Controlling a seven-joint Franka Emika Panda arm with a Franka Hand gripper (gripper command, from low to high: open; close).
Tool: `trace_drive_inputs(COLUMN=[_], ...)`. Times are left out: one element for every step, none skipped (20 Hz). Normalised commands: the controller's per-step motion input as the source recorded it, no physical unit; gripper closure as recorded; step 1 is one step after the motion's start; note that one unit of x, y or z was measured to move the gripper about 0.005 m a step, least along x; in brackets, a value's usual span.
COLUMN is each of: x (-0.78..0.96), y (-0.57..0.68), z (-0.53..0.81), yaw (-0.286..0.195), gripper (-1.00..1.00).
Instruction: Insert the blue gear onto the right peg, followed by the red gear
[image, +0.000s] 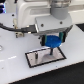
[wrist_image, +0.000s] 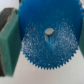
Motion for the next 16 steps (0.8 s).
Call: trace_drive_inputs(x=[0.42,0.43,0.44,0.43,0.44,0.48,0.49,0.5,0.5,0.47,0.42,0.37,0.27,0.29,0.29,0.33], y=[-0.26,-0.2,-0.11,-0.05,0.0,0.01,0.05,0.07,0.07,0.03,0.0,0.0,0.0,0.04,0.08,0.02], z=[0.03,0.07,0.09,0.03,0.01,0.0,0.0,0.0,0.0,0.01,0.07,0.17,0.4,0.53,0.6,0.58], yaw=[0.0,0.0,0.0,0.0,0.0,0.0,0.0,0.0,0.0,0.0,0.0,0.0,0.0,0.0,0.0,0.0], gripper=[1.0,1.0,1.0,1.0,1.0,1.0,1.0,1.0,1.0,1.0,1.0,1.0,1.0,1.0,1.0,1.0])
